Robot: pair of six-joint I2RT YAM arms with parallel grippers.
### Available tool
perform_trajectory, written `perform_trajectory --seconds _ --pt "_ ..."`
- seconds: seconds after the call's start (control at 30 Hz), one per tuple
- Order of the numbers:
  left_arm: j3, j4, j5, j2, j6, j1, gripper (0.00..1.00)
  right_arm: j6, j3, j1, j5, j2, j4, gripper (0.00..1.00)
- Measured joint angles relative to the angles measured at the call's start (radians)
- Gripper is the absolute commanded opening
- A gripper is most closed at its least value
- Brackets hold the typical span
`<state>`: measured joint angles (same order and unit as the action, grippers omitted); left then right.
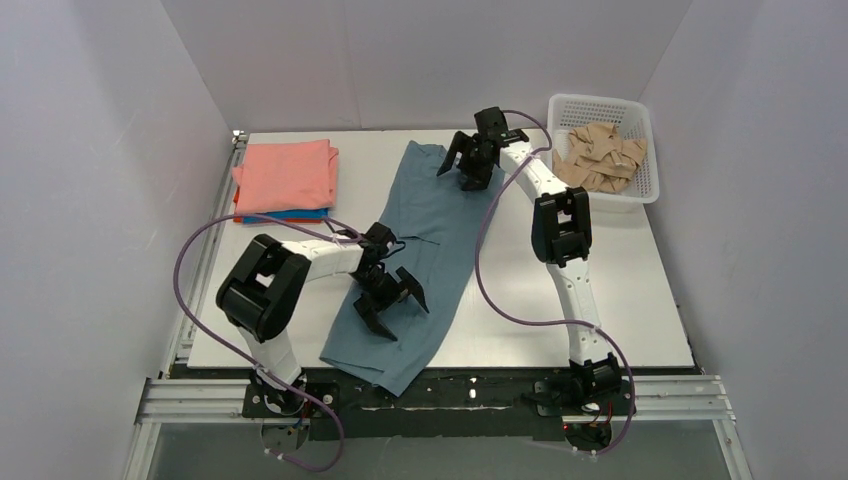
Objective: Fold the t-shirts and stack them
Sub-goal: Rotate the tshirt 90 degrees
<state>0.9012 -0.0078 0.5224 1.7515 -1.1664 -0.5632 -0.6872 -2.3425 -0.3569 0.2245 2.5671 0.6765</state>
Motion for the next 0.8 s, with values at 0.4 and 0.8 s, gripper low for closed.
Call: perform_trajectory --seconds 0.4,0.8 --pt "0.245 0.008 0.018 0.188 -0.097 -0.111 0.98 -0.174 -0.163 0.031 0.132 0.158 -0.256 0.91" --pt "0.288 0.038 -0.035 0.158 0.047 -0.146 1.0 -0.039 -0.122 0.085 0.151 0.098 -0.235 0.94"
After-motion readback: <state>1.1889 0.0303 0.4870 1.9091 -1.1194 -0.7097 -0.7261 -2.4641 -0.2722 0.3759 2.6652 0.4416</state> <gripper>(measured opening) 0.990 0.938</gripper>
